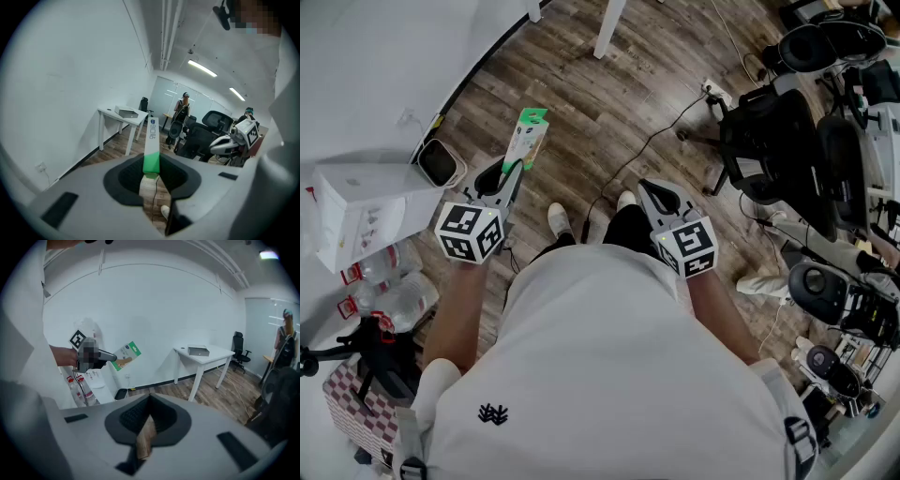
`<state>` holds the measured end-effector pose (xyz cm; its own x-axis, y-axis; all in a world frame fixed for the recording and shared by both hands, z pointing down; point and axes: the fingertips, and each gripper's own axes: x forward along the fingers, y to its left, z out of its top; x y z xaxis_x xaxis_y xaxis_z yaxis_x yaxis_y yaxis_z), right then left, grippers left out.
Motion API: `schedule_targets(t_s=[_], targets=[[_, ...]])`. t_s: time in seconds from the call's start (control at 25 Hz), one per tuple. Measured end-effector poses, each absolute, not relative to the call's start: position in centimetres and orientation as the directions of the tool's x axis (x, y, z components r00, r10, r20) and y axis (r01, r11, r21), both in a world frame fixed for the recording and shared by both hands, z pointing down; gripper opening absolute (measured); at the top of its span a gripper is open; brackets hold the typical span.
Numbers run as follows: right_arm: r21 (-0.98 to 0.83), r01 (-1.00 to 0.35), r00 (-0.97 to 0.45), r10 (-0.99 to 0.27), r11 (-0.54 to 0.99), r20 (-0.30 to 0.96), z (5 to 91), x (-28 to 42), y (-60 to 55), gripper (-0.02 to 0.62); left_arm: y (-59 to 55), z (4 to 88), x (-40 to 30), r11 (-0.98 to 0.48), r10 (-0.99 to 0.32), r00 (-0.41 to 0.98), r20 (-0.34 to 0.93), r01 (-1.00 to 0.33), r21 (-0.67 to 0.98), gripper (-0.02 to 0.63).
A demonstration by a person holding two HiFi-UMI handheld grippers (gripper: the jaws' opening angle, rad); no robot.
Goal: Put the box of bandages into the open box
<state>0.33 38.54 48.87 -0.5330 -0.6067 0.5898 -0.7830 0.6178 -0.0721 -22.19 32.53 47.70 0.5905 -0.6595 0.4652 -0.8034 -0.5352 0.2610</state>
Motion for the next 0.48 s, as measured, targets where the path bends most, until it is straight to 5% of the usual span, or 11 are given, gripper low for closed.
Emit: schedule_targets(t_s=[0.48], targets=[[-0.098,-0.75,-0.579,-0.577,0.654,0.577,49.6,1.3,34.0,0.006,28.4,48.2,-19.1,-0.53,-0.657,0.577,0.485,-0.811,0.247,0.092]])
